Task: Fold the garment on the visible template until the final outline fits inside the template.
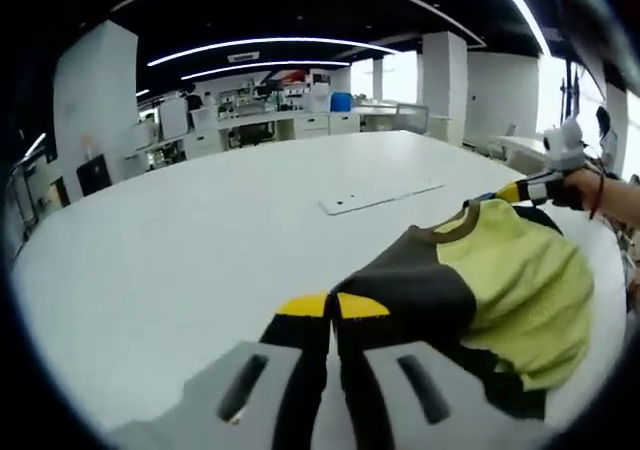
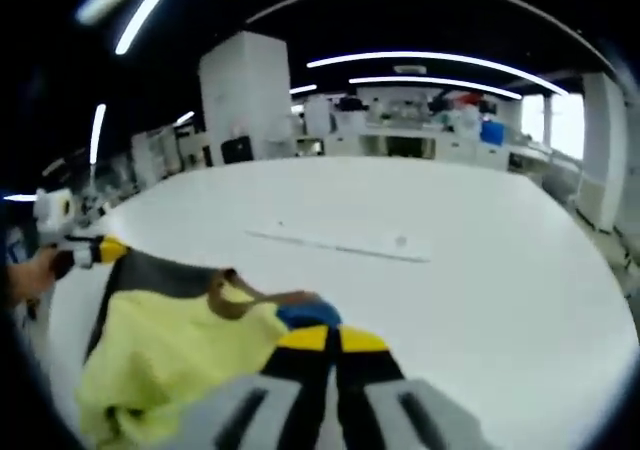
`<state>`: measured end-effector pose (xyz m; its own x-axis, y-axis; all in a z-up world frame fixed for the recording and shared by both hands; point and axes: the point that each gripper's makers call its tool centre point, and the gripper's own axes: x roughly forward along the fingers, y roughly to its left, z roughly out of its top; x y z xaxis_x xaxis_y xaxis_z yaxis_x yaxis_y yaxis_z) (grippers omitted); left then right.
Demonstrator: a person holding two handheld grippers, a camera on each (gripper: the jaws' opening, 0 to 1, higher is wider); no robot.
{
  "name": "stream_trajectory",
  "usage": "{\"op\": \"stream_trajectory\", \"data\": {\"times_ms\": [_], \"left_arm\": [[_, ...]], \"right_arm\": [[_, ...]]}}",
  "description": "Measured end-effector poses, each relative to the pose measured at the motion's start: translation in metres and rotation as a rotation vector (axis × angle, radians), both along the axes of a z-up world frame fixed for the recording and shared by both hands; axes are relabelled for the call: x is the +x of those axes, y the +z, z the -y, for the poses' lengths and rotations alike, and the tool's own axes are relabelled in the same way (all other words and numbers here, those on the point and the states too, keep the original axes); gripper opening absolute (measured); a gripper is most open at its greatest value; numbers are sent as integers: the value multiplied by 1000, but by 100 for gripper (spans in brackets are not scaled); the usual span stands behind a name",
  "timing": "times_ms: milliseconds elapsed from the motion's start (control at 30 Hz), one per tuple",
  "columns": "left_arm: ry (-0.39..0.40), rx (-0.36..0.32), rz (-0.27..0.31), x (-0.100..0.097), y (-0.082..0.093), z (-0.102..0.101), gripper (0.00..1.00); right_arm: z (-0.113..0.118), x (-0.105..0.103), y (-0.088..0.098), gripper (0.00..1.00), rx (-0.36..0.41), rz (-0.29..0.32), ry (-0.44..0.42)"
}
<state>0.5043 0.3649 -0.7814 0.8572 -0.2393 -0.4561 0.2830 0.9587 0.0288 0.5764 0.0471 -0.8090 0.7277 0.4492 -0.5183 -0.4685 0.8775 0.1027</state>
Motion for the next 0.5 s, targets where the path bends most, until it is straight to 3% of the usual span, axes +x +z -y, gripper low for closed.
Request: {"op": "stream_trajectory", "data": {"times_ms": [333,500], "left_arm": [[13,33,-60,6,-31,-11,0],[11,52,-72,2,-34,-11,0]], "right_arm": [[4,4,-19,0,25,-53,-49],[4,2,-18,0,24,-57,-61]]}}
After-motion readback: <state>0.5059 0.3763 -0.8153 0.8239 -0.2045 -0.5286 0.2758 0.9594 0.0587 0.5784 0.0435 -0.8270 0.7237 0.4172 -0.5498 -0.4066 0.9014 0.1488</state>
